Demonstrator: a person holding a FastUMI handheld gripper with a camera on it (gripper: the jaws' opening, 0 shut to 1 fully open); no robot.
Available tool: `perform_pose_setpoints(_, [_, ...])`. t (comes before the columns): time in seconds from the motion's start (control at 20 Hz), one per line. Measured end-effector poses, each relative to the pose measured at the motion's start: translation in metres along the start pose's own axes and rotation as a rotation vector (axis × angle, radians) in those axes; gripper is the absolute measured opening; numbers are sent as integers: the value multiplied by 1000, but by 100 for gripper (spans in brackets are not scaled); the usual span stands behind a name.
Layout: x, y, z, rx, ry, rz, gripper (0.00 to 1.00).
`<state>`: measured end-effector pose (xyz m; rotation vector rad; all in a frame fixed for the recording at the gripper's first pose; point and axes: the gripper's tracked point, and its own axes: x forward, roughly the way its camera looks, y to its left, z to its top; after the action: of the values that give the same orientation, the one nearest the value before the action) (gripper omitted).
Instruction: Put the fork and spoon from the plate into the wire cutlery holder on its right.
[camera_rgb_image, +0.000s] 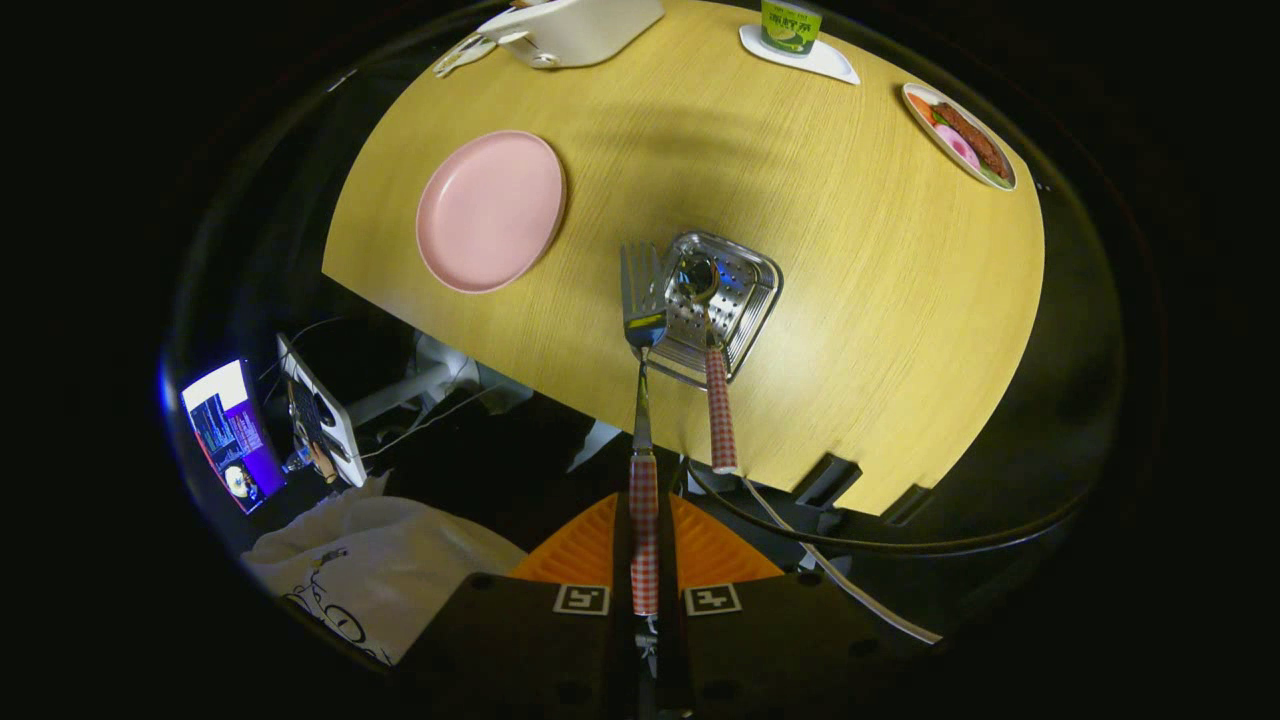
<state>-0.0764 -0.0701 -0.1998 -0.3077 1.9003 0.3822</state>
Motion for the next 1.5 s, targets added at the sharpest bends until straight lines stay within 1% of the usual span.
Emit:
perform_pose_setpoints(0.2, [3, -9, 8, 16, 99, 4, 13])
perform_pose_setpoints(0.55, [14, -36, 8, 4, 228, -54, 13])
perform_pose_setpoints(0.85, [20, -43, 23, -21, 245, -67, 14])
perform_pose_setpoints(0.9, [18, -44, 25, -23, 235, -64, 16])
perform_pose_setpoints(0.95, [17, -42, 29, -18, 223, -58, 19])
perform_pose_setpoints(1.0, [15, -41, 34, -8, 202, -51, 27])
perform_pose_setpoints(1.05, [14, -40, 37, 4, 181, -40, 48])
perform_pose_setpoints(1.1, [10, -40, 40, 10, 155, -34, 61])
perform_pose_setpoints(1.15, [8, -42, 43, 15, 123, -23, 79])
perform_pose_setpoints(1.25, [0, -42, 43, 33, 74, 0, 83])
perform_pose_setpoints(1.3, [-4, -42, 44, 45, 41, 13, 87])
perform_pose_setpoints(1.35, [-9, -42, 42, 54, 7, 25, 100])
perform_pose_setpoints(1.5, [-27, -38, 39, 79, -127, 56, 100])
